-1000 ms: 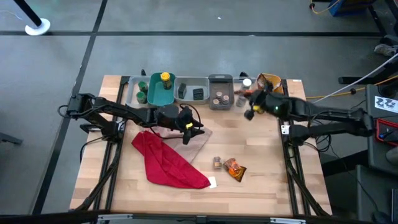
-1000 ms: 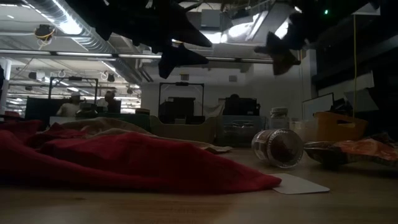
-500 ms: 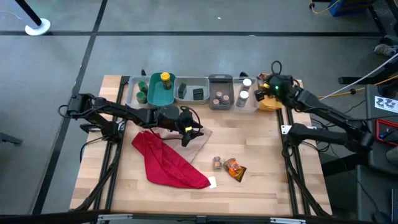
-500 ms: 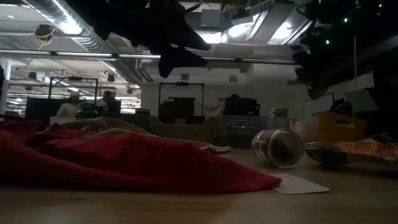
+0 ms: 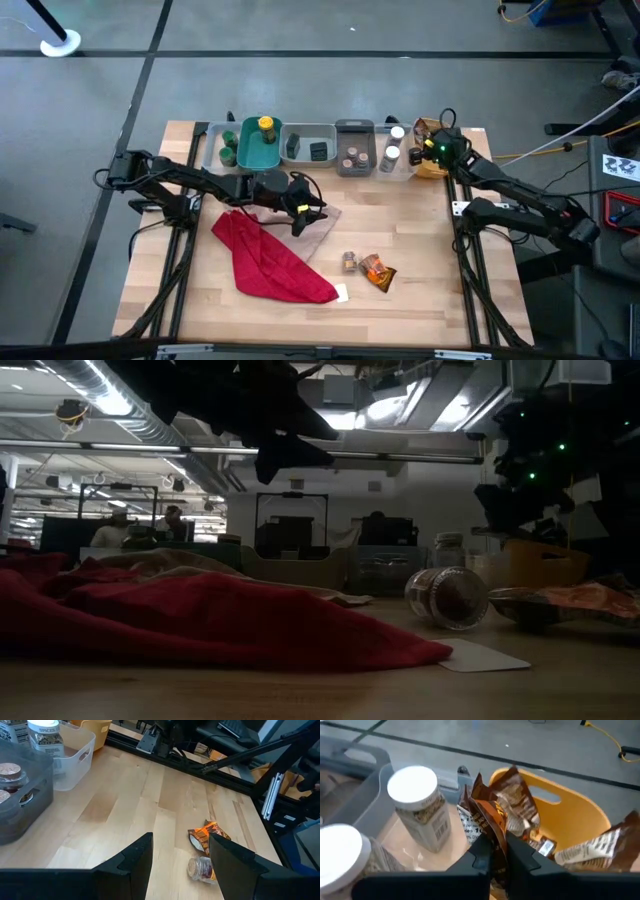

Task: Sort spices by type
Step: Put the orange seasoning bag into the yellow bin

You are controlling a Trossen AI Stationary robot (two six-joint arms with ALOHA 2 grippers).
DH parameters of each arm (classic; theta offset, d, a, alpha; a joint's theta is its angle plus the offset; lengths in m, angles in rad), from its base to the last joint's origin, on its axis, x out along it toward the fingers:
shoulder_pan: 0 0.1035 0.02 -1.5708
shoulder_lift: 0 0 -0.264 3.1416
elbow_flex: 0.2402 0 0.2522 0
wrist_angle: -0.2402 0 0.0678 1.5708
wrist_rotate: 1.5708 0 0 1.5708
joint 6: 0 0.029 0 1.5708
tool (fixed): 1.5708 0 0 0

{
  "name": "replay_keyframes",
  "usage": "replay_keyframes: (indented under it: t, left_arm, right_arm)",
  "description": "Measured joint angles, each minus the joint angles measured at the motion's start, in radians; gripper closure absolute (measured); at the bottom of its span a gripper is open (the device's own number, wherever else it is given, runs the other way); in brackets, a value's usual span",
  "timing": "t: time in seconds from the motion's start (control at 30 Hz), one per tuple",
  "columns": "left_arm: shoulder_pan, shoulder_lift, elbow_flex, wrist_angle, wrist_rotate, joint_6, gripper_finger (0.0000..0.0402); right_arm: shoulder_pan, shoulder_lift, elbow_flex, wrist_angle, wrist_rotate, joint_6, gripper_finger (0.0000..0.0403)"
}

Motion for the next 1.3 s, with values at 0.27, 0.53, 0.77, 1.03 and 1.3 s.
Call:
replay_keyframes:
  t: [0.27, 0.53, 0.77, 1.03, 1.3]
  left_arm:
    - [0.0, 0.0, 0.0, 0.001, 0.0, 0.0, 0.0221]
    - [0.0, 0.0, 0.0, 0.001, 0.0, 0.0, 0.0221]
    - [0.0, 0.0, 0.0, 0.001, 0.0, -0.008, 0.0221]
    - [0.0, 0.0, 0.0, 0.001, 0.0, -0.017, 0.0221]
    - [0.0, 0.0, 0.0, 0.0, 0.0, -0.027, 0.0221]
  right_arm:
    - [0.0, 0.0, -0.044, -0.013, -0.006, 0.006, 0.0357]
    - [0.001, 0.0, -0.046, -0.01, -0.016, 0.006, 0.0355]
    - [0.001, 0.0, -0.046, -0.011, -0.04, -0.001, 0.035]
    - [0.001, 0.0, -0.046, -0.004, -0.037, -0.001, 0.0263]
    - [0.001, -0.006, 0.042, -0.098, -0.046, -0.09, 0.0208]
